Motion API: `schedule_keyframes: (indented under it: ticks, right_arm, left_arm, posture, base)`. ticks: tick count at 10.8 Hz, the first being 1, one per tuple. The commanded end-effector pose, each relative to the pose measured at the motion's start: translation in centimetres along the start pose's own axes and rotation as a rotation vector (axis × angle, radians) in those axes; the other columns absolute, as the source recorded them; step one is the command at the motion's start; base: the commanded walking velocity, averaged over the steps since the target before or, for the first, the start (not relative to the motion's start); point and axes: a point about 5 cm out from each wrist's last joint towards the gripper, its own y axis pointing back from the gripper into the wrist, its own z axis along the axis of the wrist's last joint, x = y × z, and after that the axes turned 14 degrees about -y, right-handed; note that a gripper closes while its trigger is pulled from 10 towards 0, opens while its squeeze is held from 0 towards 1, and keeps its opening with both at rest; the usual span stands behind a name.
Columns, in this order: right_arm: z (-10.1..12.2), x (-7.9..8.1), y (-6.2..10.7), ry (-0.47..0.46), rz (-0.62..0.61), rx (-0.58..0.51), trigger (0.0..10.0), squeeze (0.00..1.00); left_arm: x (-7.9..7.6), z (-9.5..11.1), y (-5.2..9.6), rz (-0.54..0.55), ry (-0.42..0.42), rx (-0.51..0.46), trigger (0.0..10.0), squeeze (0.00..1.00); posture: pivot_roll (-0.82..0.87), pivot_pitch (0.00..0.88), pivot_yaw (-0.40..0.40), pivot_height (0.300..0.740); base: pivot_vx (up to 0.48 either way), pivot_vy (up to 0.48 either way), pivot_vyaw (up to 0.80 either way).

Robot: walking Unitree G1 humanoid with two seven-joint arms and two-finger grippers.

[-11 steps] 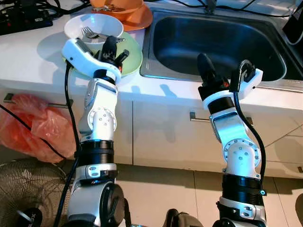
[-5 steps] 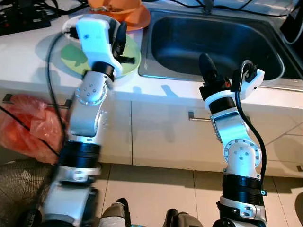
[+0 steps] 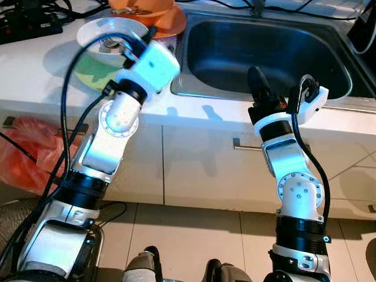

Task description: Kitchen organization

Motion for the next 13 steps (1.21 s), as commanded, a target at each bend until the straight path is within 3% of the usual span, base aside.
schedule_keyframes:
  ticks: [1,2,3,4,5,7,8,11,13]
  right_arm:
    - [0.2,0.2,-0.1,-0.019,0.009,-0.015,10.0,0.0]
    - [0.2,0.2,-0.1,-0.02,0.008,-0.016,10.0,0.0]
    - [0.1,0.2,-0.1,-0.022,0.007,-0.015,10.0,0.0]
    - [0.1,0.2,-0.2,-0.024,0.007,-0.015,10.0,0.0]
    - [0.1,0.2,-0.2,-0.024,0.007,-0.016,10.0,0.0]
    - [0.1,0.1,-0.2,-0.026,0.008,-0.015,10.0,0.0]
    - [0.1,0.1,-0.2,-0.026,0.008,-0.016,10.0,0.0]
    - [0.0,0.1,-0.2,-0.028,0.01,-0.014,10.0,0.0]
    - [0.0,0.2,-0.2,-0.028,0.01,-0.015,10.0,0.0]
  left_arm:
    - [-0.1,0.3,0.0,-0.018,-0.039,-0.024,10.0,1.0]
    - [-0.4,0.1,0.0,-0.059,-0.115,-0.027,10.0,1.0]
    - [-1.1,-0.7,0.3,-0.13,-0.236,-0.012,10.0,0.0]
    - [-1.1,-1.1,0.4,-0.13,-0.233,0.0,10.0,0.0]
    - [-1.2,-1.4,0.4,-0.13,-0.231,0.007,10.0,1.0]
    - [-1.3,-1.9,0.4,-0.144,-0.274,0.023,10.0,1.0]
    - [-1.2,-2.1,0.4,-0.147,-0.322,0.028,10.0,0.0]
    - [-0.1,-2.9,0.2,-0.124,-0.404,0.065,10.0,0.0]
    - [-0.1,-3.3,0.3,-0.135,-0.429,0.091,10.0,0.0]
  posture:
    - [0.1,0.17,-0.051,0.74]
    - [0.1,0.17,-0.05,0.74]
    - [0.1,0.17,-0.05,0.74]
    - [0.1,0.169,-0.048,0.74]
    - [0.1,0.168,-0.047,0.74]
    - [0.1,0.164,-0.046,0.74]
    - [0.1,0.162,-0.045,0.74]
    - [0.11,0.157,-0.045,0.74]
    - [0.1,0.161,-0.046,0.74]
  base:
    - [0.0,0.0,0.0]
    - [0.0,0.0,0.0]
    - [0.0,0.0,0.0]
    - [0.0,0.0,0.0]
    - [0.0,0.0,0.0]
    - [0.0,0.0,0.0]
    - [0.0,0.0,0.0]
    - [0.0,0.0,0.0]
    - [0.0,0.0,0.0]
